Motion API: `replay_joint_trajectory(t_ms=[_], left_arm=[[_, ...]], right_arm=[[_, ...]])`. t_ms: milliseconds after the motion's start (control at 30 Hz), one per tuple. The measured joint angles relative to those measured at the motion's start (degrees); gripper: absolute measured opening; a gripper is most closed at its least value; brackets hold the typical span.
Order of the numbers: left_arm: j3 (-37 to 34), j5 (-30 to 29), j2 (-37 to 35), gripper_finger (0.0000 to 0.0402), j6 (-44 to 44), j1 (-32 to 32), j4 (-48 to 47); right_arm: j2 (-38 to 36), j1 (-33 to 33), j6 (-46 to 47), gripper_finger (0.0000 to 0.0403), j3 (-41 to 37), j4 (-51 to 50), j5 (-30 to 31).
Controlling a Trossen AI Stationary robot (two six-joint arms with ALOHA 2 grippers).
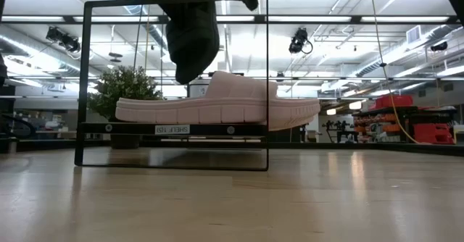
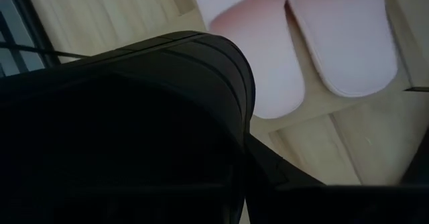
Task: Pick and place slides into the shelf
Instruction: Put the top black slide on the shelf
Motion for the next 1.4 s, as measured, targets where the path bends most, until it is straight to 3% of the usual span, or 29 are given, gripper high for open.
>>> replay_joint_trajectory(t_ms=[333, 600, 767, 1000, 1400], left_arm=[[0.0, 1.21, 0.01, 0.002, -0.12, -0.44, -0.51], [0.0, 2.75, 0.0, 0.0014, -0.06, -0.5, 0.2], [-0.02, 3.98, 0.0, 0.0021, -0.03, -0.55, 0.15], [-0.02, 3.97, 0.02, 0.0013, -0.05, -0.59, 0.79], [-0.02, 3.81, 0.02, 0.0047, -3.75, -0.57, 2.16]], right_arm=[[2.36, -1.33, 1.41, 0.0274, -0.05, -0.37, -12.0], [2.28, -1.79, -0.49, 0.0264, -0.07, -0.19, -13.11], [2.72, -1.9, -0.14, 0.0214, -0.07, -0.03, -14.81], [3.24, -2.42, 1.26, 0.0081, -0.07, 0.02, -16.97], [3.27, -3.2, 0.82, 0.0078, -0.07, -0.05, -17.93]])
